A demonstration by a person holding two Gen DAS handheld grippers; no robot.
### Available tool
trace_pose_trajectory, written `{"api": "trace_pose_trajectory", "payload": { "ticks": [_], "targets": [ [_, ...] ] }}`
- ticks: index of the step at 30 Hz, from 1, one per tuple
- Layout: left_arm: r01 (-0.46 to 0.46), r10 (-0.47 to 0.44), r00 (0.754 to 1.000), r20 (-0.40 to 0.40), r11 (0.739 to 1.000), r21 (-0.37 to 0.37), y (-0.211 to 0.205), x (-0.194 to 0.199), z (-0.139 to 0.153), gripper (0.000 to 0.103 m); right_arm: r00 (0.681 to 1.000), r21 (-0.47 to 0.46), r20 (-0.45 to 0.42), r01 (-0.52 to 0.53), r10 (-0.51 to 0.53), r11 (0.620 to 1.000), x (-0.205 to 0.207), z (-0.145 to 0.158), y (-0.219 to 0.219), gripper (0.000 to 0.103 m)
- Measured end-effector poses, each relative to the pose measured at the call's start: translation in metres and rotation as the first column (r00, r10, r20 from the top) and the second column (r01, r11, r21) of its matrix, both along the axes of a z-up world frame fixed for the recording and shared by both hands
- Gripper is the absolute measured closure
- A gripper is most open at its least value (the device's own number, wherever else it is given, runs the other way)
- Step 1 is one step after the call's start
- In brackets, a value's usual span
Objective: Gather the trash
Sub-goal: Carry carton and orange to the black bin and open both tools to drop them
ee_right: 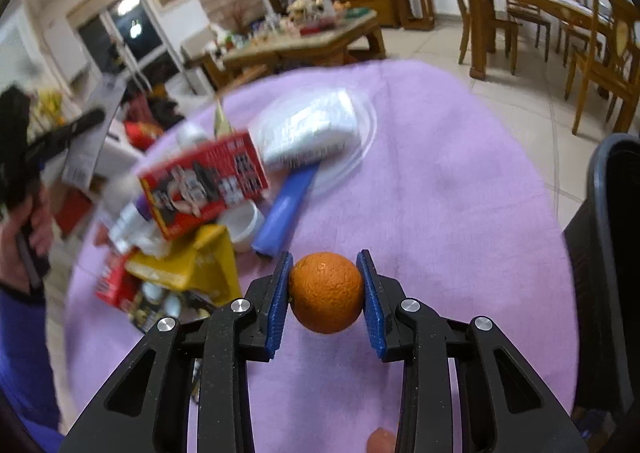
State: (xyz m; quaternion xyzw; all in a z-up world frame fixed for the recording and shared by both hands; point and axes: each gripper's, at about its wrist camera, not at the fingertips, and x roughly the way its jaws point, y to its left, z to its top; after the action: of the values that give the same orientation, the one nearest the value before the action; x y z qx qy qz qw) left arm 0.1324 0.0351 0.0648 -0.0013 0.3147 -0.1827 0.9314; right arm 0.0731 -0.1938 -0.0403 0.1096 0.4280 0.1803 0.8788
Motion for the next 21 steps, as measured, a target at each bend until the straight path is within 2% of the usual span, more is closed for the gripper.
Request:
{"api": "trace_pose_trajectory", "payload": {
  "ticks": [4, 8, 10, 16, 21],
  "targets": [
    [0.044, -0.043, 0.998, 0.035, 0.998, -0.042, -0.029, -0.021, 0.020, 0.054, 0.997, 0.070, 0.078, 0.022, -0.028, 0.997, -0.018, 0.032, -0.028, 0.070],
    [0.112, -0.109, 0.993, 0.045, 0.992, -0.065, -0.076, -0.036, 0.026, 0.054, 0.986, 0.112, 0.151, 0.059, -0.075, 0.992, -0.034, 0.063, -0.068, 0.070],
    [0.164, -0.161, 0.986, 0.036, 0.983, -0.087, -0.114, -0.038, 0.026, 0.054, 0.977, 0.130, 0.177, 0.093, -0.116, 0.987, -0.044, 0.075, -0.095, 0.070],
    [0.290, -0.294, 0.956, -0.006, 0.945, -0.153, -0.221, -0.034, 0.010, 0.054, 0.933, 0.146, 0.211, 0.263, -0.290, 0.954, -0.068, 0.087, -0.203, 0.070],
    [0.397, -0.421, 0.903, -0.082, 0.893, -0.212, -0.319, -0.027, -0.019, 0.054, 0.894, 0.134, 0.167, 0.398, -0.417, 0.907, -0.088, 0.066, -0.284, 0.069]
  ]
}}
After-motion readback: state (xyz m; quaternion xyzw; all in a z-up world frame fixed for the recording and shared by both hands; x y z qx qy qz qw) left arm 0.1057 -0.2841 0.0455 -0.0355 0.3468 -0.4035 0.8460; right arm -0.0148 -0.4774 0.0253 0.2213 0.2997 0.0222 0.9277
